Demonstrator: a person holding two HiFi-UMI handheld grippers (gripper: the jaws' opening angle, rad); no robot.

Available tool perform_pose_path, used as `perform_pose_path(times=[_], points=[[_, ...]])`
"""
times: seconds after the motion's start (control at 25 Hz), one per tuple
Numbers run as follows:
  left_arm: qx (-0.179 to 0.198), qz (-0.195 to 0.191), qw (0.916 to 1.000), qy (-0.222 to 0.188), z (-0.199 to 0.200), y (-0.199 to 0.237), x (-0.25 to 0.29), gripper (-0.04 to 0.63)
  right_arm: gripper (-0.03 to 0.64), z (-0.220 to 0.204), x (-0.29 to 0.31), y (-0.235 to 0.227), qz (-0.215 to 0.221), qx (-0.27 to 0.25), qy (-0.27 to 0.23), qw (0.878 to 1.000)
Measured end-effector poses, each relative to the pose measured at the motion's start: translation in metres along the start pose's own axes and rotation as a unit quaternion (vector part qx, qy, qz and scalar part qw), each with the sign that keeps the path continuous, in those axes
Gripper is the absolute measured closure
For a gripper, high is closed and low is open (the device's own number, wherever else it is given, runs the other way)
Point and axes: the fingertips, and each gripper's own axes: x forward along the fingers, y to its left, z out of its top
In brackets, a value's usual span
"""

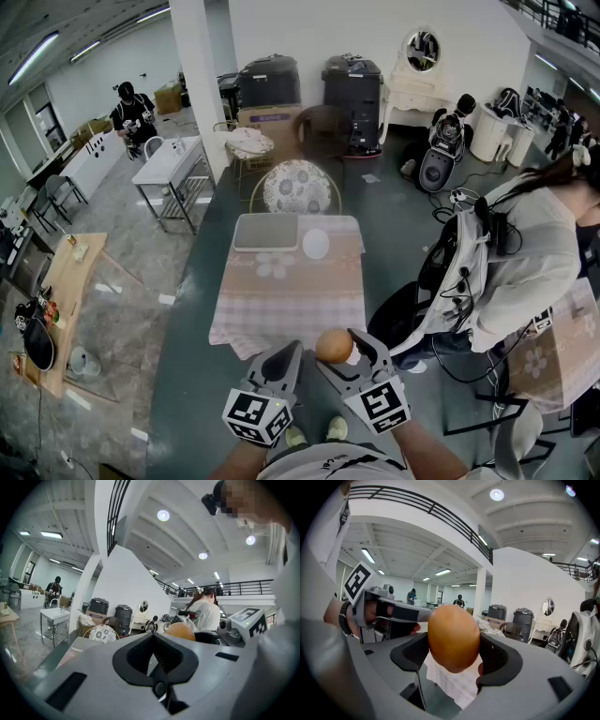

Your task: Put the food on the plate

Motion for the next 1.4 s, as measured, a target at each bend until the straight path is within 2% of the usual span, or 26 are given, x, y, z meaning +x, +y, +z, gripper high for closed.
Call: perform_pose_path(times=[0.8,1.4], points=[[0.002,0.002,1.0,0.008,0.0,-0.011,0.016,0.597,0.293,0.003,-0.007,-0.015,0.003,0.012,-0.009,1.0],[0.013,0.019,0.9997,0.008,-0.027,-0.012,0.037,0.596,0.293,-0.03,-0.005,-0.032,0.005,0.006,-0.018,1.0]])
